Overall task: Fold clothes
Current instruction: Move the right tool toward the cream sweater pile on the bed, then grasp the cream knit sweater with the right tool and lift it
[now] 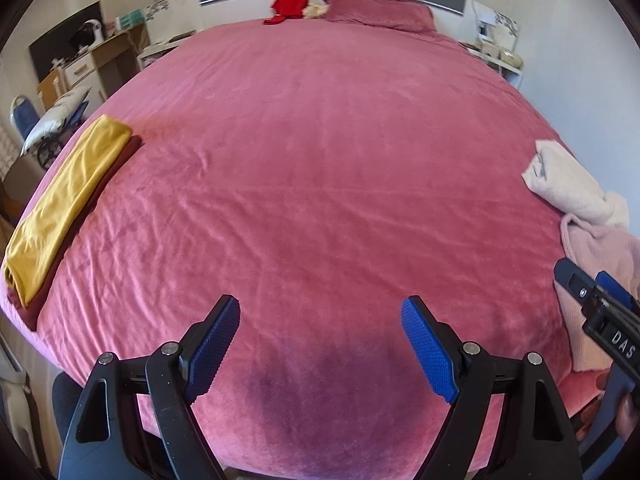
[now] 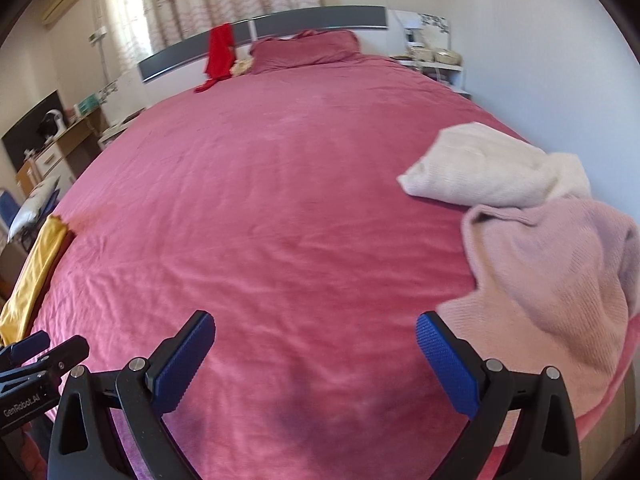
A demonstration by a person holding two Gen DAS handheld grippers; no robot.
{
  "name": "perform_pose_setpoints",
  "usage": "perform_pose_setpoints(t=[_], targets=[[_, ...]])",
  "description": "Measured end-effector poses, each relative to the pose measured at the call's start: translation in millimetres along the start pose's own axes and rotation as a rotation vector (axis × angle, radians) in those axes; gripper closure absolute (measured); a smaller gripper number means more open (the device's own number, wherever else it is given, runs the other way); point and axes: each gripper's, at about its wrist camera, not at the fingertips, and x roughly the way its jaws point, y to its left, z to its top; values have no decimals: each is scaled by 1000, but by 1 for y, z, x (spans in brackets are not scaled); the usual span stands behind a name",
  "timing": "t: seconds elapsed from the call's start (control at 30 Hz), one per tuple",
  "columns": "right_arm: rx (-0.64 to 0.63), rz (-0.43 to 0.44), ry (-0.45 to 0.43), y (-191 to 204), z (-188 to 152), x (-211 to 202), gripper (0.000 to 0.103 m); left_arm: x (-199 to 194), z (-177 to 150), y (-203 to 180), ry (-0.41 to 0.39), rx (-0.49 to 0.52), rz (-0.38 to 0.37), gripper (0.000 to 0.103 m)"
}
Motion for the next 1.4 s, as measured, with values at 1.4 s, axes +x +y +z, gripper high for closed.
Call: perform_pose_setpoints(t=[1.4], targets=[[-208, -284, 77, -149, 146, 118, 0, 24, 23, -34, 99, 126, 69, 19]])
